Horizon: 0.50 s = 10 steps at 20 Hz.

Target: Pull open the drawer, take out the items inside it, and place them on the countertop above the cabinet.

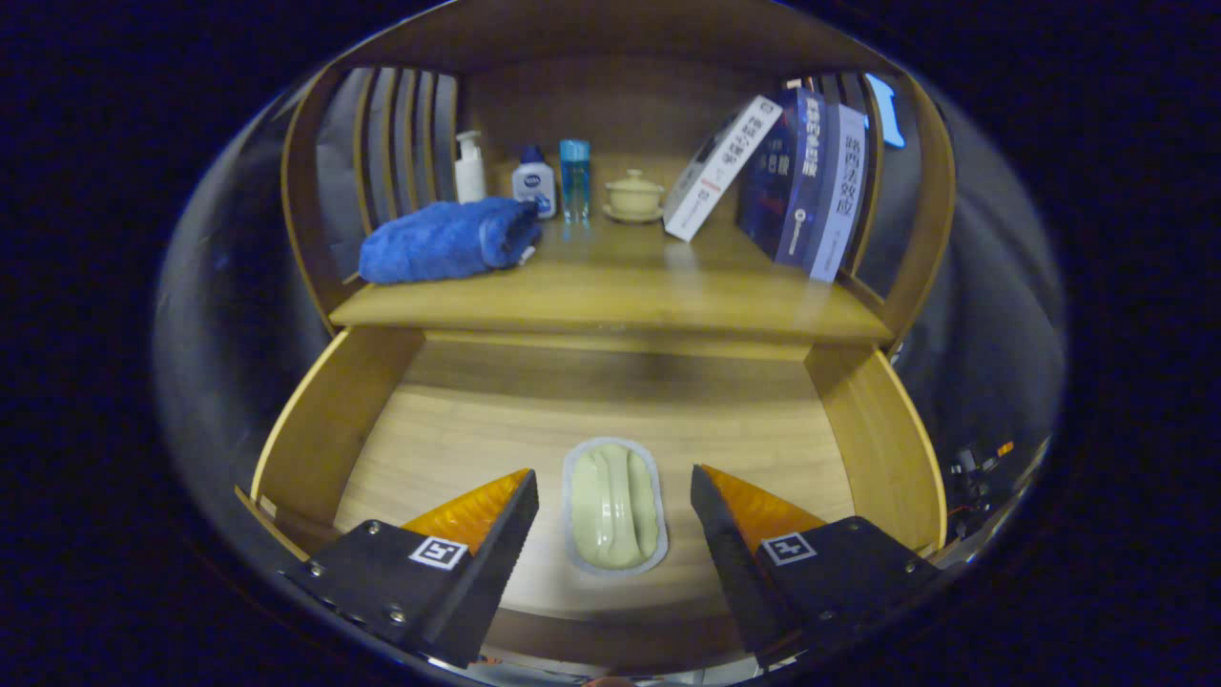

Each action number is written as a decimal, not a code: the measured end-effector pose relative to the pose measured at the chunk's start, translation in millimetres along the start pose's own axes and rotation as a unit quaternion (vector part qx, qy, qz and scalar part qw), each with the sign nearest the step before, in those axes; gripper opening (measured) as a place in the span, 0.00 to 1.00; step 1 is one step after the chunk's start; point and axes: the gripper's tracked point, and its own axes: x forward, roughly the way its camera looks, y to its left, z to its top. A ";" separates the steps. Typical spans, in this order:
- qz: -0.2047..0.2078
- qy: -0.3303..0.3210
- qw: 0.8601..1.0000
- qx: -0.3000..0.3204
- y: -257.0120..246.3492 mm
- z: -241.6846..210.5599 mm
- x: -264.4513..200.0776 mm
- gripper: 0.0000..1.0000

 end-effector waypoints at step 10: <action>0.001 0.114 0.993 0.030 0.7 -41.3 29.2 0.22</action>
